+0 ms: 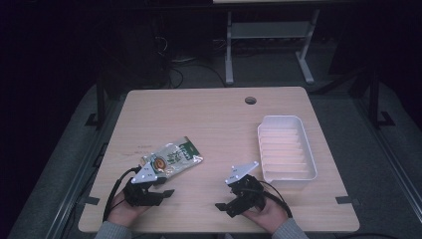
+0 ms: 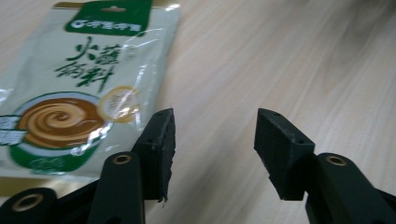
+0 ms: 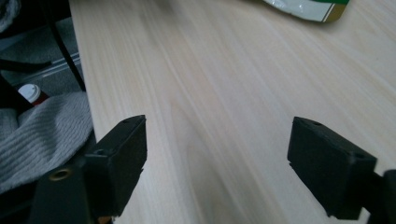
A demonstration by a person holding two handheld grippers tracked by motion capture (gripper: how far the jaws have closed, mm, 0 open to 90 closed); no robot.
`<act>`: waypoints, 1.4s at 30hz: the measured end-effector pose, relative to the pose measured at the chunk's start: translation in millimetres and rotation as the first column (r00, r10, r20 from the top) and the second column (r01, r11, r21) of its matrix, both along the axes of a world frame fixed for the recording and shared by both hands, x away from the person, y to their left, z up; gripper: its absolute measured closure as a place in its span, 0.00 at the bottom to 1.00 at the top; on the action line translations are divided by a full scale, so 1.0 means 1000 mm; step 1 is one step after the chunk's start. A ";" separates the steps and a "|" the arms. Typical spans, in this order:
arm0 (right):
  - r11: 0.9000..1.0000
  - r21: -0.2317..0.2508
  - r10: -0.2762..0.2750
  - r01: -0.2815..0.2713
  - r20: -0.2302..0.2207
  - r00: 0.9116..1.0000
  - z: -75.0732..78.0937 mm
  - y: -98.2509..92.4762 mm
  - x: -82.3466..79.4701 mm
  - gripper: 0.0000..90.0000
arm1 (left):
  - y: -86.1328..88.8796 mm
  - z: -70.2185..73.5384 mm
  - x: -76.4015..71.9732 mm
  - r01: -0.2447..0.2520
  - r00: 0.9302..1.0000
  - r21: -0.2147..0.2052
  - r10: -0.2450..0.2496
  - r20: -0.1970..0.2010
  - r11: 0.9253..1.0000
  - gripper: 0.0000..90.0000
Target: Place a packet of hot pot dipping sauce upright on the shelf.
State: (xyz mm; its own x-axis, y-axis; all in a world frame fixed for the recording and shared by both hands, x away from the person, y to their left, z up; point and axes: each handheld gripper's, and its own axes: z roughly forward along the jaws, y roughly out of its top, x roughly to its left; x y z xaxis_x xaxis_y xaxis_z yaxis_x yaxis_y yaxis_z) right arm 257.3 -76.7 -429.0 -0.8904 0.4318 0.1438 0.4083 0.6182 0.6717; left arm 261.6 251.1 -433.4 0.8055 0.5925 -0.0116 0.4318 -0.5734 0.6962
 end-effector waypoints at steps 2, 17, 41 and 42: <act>1.000 0.003 -0.002 0.002 -0.002 1.000 0.001 0.001 0.002 0.25 | 0.002 0.001 0.002 -0.010 1.000 -0.004 0.010 -0.001 1.000 0.56; 1.000 -0.016 0.020 -0.020 -0.031 0.999 0.028 0.056 0.049 0.43 | 0.027 0.000 0.025 -0.135 0.991 0.005 0.135 -0.005 0.991 0.75; 0.985 -0.108 -0.143 0.132 -0.105 0.984 0.031 0.108 0.143 0.56 | 0.030 -0.016 0.047 -0.201 0.977 0.071 0.206 -0.058 0.977 0.90; 0.984 -0.116 -0.149 0.137 -0.111 0.983 0.029 0.109 0.146 0.56 | 0.030 -0.017 0.048 -0.201 0.977 0.078 0.206 -0.063 0.976 0.90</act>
State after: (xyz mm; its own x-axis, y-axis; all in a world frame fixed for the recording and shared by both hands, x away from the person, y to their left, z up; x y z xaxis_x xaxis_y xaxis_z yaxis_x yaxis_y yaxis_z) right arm 403.3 32.0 -400.2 -0.7978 0.5721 0.1904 0.5703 0.6135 0.5462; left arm 309.2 281.2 -450.2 0.6665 0.7453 -0.0154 0.5907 -0.5154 0.6208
